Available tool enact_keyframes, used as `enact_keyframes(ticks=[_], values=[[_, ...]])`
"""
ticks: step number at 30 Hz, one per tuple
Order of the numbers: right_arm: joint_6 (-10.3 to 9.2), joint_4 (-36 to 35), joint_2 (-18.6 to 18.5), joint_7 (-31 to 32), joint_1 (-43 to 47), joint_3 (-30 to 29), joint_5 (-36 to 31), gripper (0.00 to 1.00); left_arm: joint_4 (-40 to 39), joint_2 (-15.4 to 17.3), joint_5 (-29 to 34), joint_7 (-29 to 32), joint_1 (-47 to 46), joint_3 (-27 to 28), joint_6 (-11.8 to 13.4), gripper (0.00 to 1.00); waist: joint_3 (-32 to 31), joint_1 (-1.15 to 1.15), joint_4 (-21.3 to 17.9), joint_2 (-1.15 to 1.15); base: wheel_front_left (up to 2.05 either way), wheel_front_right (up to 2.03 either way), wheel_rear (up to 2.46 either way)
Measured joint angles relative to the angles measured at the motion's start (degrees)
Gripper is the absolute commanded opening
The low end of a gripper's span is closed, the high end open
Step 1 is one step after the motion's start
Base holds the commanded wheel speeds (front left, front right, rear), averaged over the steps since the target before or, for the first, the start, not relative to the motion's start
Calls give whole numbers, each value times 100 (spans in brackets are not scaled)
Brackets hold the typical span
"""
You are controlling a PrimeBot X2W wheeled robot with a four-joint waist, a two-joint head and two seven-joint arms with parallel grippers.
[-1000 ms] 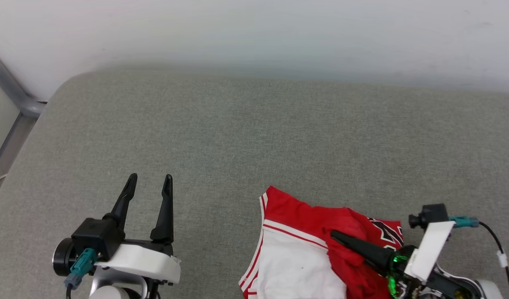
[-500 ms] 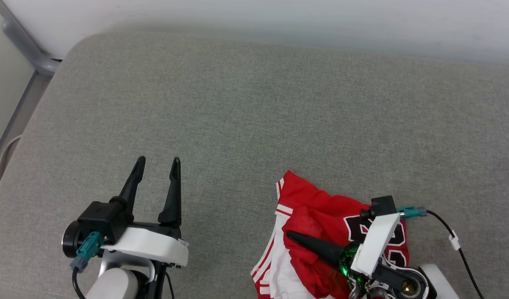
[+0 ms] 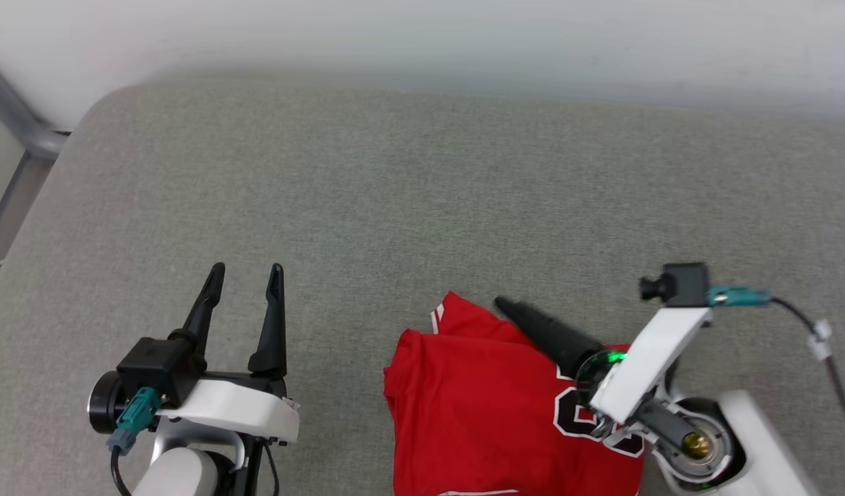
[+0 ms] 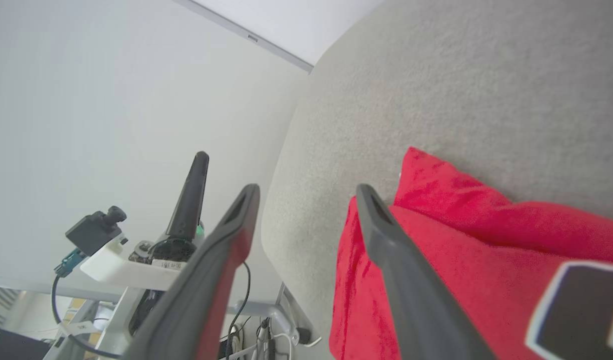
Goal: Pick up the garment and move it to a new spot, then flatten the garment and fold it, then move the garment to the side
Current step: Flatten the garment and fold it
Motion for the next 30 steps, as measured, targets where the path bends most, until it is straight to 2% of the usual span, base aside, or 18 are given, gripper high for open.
enact_keyframes(ticks=[4, 9, 14, 19, 22, 30], values=[[0, -194, -180, -719, -46, -300, -744, 100, -8, 38, 31, -1, 43, 60, 15, 100, -94, 0, -146, 0, 0, 0, 0], [0, -266, -333, -1488, 127, -1057, -1994, 100, 2, 78, 30, -8, 154, 113, 62, 100, -228, 0, -333, 0, 0, 0, 0], [0, -521, -315, -1756, 516, -1684, -3290, 100, 20, 112, 27, -9, 265, 180, 108, 100, -353, 0, -519, 0, 0, 0, 0], [0, -964, -99, -1944, 946, -2107, -4369, 100, 86, 109, 27, -9, 370, 226, 131, 100, -515, 0, -660, 0, 0, 0, 0], [0, -1229, -3, -2045, 1194, -2161, -4824, 100, 149, 102, 26, -10, 470, 232, 131, 100, -643, 0, -713, 0, 0, 0, 0], [0, -1525, 30, -2345, 1783, -2172, -5470, 100, 303, 63, 20, -16, 741, 283, 138, 100, -1006, -1, -741, 0, 0, 0, 0]])
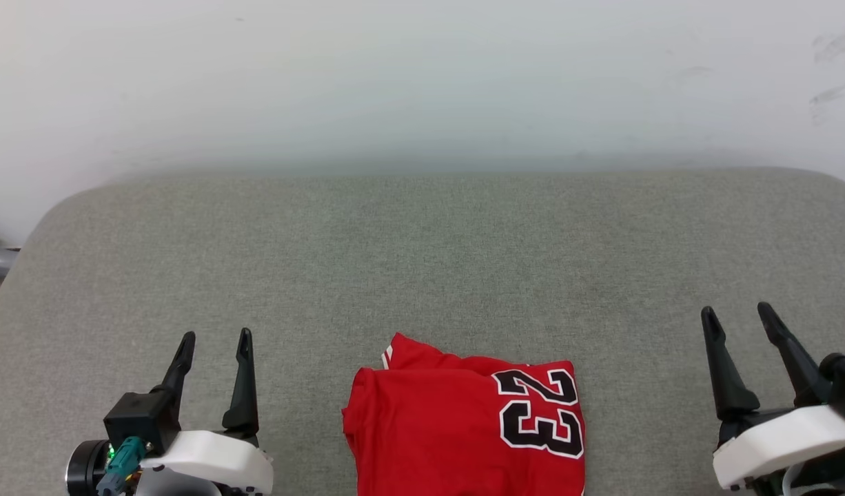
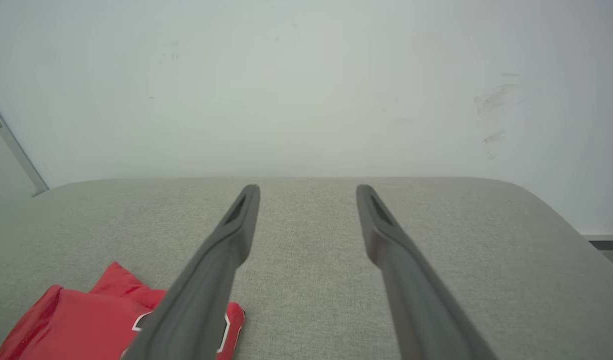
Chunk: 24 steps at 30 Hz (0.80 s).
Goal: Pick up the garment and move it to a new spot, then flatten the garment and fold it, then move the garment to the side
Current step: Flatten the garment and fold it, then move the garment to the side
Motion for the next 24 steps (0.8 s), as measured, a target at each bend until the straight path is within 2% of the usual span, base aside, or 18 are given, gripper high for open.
enact_keyframes(ticks=[6, 17, 24], values=[[0, -130, 115, -94, 237, 101, -227, 100, 99, -21, 3, 0, 114, 70, -30, 100, -101, 0, -24, 0, 0, 0, 0], [1, -205, 205, -40, 316, 124, -194, 100, 229, -76, 68, 0, 125, 179, -121, 100, -88, 1, -26, 0, 0, 0, 0], [0, -172, 266, 178, 358, -55, 124, 100, 235, -108, 126, 0, 119, 244, -182, 100, -56, 1, -18, 0, 0, 0, 0]])
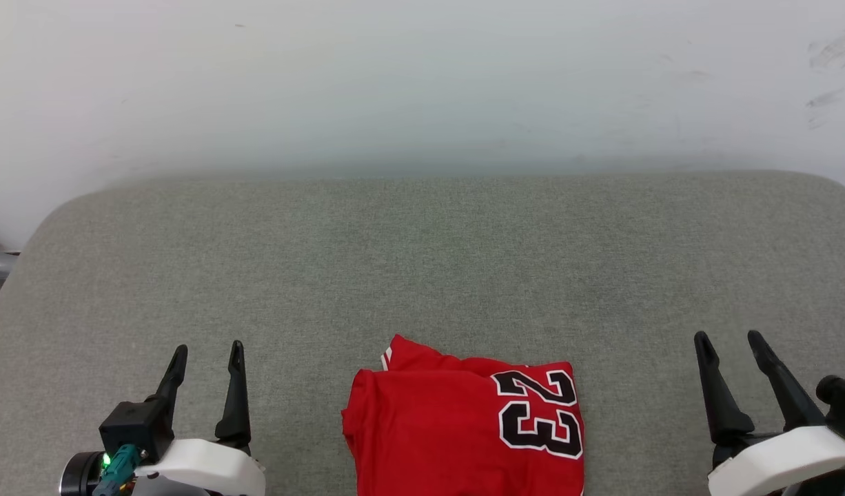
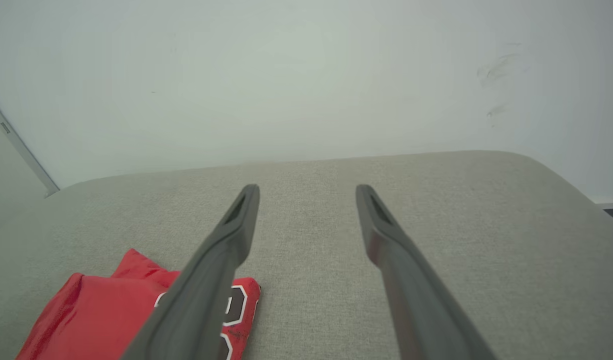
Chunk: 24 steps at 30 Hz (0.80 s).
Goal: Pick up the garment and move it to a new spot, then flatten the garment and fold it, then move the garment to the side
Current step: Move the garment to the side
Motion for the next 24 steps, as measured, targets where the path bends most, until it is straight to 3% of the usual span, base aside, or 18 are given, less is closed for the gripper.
enact_keyframes(ticks=[4, 10, 17, 24], values=[[0, 194, 11, 232, 17, -192, 500, 100, -10, -37, 36, 0, -22, 37, -22, 100, 42, 0, 27, 0, 0, 0, 0], [0, 705, -377, 1090, -16, -136, 1497, 100, -119, -105, 113, 0, -236, 100, -107, 100, 308, 0, 111, 0, 0, 0, 0], [0, 1207, -817, 1990, -323, 903, 2207, 100, -223, -326, 256, 0, -512, 121, -261, 100, 758, 1, 282, 0, 0, 0, 0], [1, 1633, -1040, 2385, -582, 1552, 2862, 100, -199, -505, 407, 0, -710, 231, -420, 100, 1112, 1, 510, 0, 0, 0, 0]])
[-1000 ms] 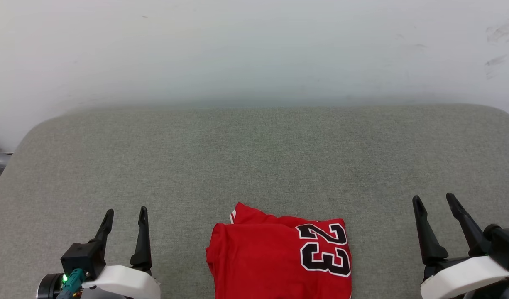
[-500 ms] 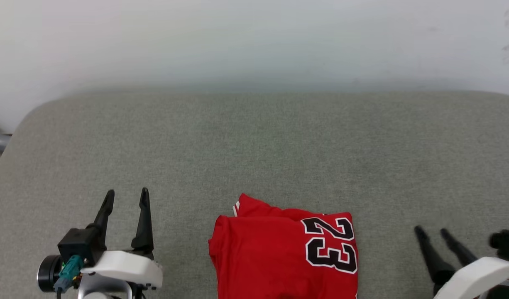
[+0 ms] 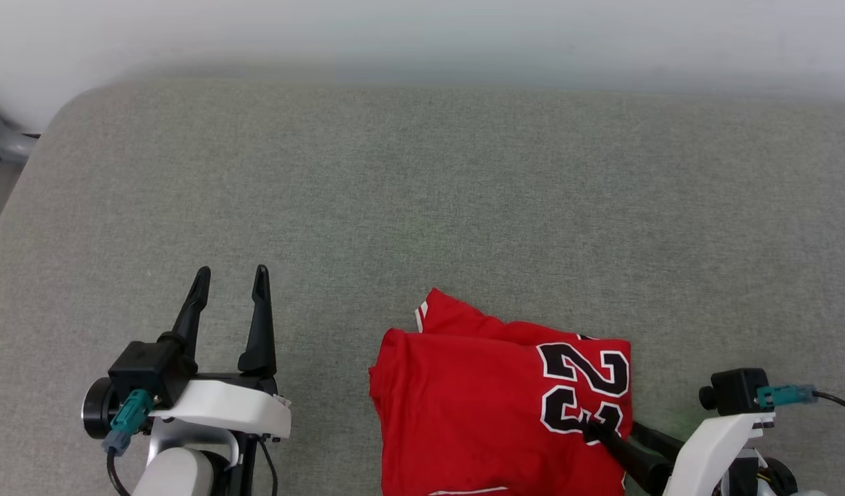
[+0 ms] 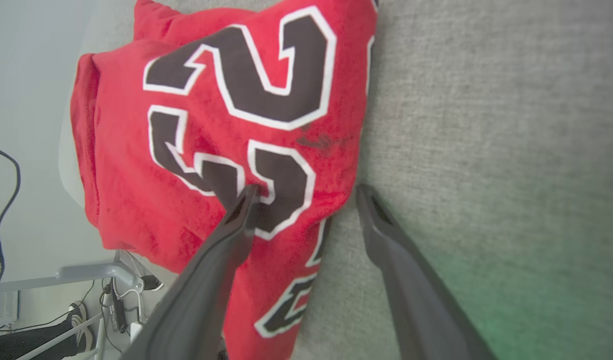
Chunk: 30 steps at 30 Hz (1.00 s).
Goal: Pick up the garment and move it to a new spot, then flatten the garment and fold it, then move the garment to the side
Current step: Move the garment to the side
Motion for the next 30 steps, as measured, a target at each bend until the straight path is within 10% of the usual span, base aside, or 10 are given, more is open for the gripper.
enact_keyframes(ticks=[8, 12, 30], values=[[5, 415, -99, 91, -369, 482, 381, 100, 96, -207, 143, 0, -116, 175, -187, 100, 224, 0, 202, 0, 0, 0, 0], [5, 538, -151, -14, -486, 643, 444, 0, 154, -322, 208, 0, -119, 246, -257, 100, 222, -1, 235, 0, 0, 0, 0], [1, -81, -922, 183, -598, 535, 22, 0, 54, -405, 504, 0, 255, 576, -385, 100, -286, -1, -745, 0, 0, 0, 0]])
